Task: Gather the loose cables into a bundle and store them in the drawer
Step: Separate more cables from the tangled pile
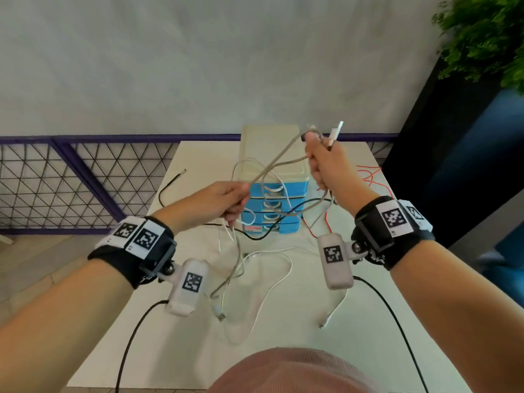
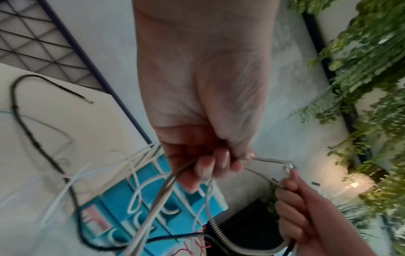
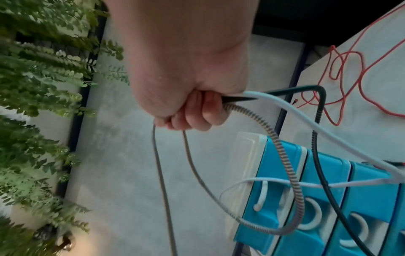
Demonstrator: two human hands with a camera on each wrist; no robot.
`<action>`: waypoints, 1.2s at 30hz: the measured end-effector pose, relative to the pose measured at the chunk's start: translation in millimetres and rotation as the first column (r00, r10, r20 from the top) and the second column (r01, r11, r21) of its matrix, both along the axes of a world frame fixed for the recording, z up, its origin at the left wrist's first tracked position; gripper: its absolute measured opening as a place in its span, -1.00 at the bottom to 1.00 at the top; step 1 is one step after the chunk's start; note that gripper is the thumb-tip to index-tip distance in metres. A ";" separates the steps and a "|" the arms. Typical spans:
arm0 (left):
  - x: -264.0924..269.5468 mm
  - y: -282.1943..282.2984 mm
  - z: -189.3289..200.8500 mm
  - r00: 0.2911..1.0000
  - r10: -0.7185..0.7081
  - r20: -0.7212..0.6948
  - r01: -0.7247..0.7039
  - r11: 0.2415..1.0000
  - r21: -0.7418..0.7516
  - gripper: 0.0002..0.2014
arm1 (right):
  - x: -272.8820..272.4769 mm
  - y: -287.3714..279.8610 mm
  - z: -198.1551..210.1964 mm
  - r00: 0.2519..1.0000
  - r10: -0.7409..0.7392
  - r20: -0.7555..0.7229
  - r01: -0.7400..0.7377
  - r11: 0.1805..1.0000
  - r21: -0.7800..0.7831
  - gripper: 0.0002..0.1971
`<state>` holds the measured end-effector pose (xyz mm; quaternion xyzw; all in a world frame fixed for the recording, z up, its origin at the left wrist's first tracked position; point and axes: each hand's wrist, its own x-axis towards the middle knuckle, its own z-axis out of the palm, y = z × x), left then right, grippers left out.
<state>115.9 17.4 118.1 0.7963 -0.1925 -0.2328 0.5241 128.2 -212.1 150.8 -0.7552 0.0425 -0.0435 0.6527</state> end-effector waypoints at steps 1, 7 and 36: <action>-2.8 4.2 -7.9 0.999 -0.024 -0.031 0.024 0.999 0.023 -0.66 | 1.6 -4.2 0.9 0.997 -0.078 -0.007 0.078 0.995 0.064 -0.61; -13.8 19.6 -49.7 0.972 -0.213 -0.098 0.234 0.894 0.382 -0.69 | 4.6 -28.7 8.5 0.971 -0.239 0.009 0.237 0.967 0.093 -0.64; 4.7 23.4 -39.0 0.922 -0.118 0.368 -0.095 0.853 0.514 -0.94 | -17.1 -1.4 -17.5 0.877 0.302 -0.373 -0.448 0.794 -0.410 -0.54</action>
